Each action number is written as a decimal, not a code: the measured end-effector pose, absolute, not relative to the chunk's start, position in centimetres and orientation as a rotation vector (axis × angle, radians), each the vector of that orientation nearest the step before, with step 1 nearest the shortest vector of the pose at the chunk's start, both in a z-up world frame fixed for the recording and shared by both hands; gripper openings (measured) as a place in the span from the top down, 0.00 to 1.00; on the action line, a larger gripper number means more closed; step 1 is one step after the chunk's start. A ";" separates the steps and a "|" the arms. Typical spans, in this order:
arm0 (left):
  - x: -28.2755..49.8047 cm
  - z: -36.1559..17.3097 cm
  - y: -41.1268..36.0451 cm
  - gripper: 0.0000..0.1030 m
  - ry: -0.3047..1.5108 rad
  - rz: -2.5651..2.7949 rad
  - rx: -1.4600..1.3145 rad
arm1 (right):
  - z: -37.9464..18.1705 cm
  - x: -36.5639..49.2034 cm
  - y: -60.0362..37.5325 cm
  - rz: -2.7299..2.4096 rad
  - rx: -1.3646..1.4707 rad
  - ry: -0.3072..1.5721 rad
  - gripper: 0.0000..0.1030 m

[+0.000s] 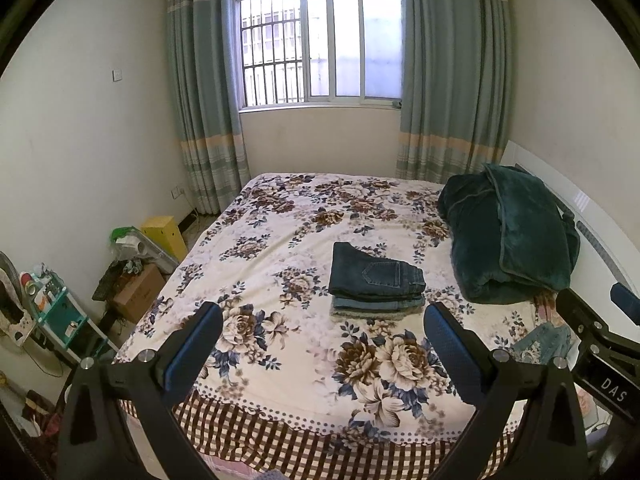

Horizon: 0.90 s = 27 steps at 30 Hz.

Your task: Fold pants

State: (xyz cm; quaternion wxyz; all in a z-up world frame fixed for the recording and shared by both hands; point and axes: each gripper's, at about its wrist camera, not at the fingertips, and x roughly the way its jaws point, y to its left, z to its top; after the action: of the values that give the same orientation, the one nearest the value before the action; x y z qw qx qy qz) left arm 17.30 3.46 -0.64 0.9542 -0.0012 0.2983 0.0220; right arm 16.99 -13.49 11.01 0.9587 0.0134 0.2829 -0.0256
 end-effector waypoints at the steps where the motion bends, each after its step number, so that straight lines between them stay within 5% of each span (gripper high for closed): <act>1: 17.3 -0.6 3.5 0.00 0.604 0.048 -0.003 | 11.0 17.0 -13.4 -0.050 0.027 0.573 0.00; 27: 17.4 0.5 2.8 0.00 0.592 0.049 -0.013 | 11.5 17.4 -13.5 -0.034 0.028 0.564 0.00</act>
State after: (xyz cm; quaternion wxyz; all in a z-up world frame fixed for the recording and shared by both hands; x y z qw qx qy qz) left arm 17.35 2.81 0.55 0.9562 -0.0064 0.2918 0.0242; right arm 17.42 -13.52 11.46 0.9603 0.0138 0.2781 -0.0168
